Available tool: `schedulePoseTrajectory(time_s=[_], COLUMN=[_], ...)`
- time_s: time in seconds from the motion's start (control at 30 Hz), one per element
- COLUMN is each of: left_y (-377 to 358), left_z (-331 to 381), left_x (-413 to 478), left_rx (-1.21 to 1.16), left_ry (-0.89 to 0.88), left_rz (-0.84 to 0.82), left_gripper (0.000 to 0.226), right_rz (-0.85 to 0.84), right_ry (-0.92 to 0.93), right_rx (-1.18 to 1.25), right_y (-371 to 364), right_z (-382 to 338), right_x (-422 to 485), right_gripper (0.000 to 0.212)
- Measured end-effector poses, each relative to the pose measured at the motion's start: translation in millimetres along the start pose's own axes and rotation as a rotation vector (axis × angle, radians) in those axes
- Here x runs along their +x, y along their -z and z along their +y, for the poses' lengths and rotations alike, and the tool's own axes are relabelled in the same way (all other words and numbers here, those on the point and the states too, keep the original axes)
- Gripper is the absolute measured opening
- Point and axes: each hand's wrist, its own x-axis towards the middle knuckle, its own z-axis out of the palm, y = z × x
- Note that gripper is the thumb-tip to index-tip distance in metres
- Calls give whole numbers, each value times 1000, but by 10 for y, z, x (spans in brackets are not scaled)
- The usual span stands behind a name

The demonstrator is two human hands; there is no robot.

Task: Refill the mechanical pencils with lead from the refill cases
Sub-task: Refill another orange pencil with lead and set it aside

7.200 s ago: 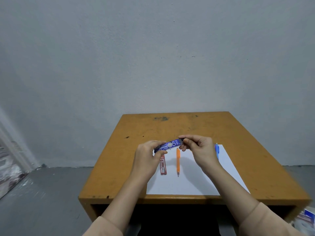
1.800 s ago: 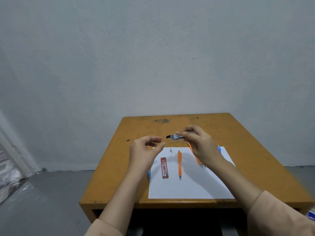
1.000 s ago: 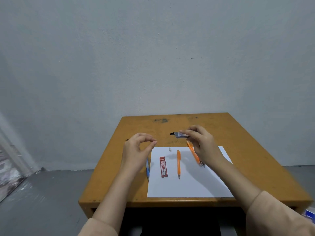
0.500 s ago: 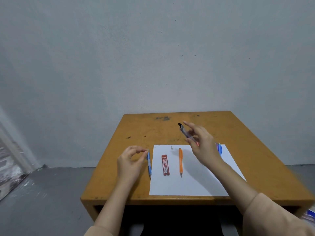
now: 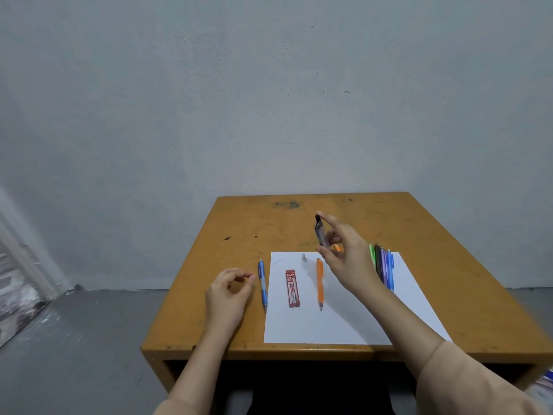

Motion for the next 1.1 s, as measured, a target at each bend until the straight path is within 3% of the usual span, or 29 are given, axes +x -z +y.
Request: schedulePoseTrajectory(time_s=[0.4,0.67,1.1], left_y=[-4,6,5], left_z=[-18,-58,-20], left_x=[-12,-4,-10], left_rx=[-4,-5,4], left_ry=[-2,-27,-17], left_rz=[37,65,75], left_gripper=[7,7,12], right_rz=[-15,-31,-136], right_ry=[-85,-167,-474], right_rx=[50,69,293], right_y=[-239,-329,-272], right_z=[171,140,17], right_x=[-76,-111,-91], right_gripper=[68,53,46])
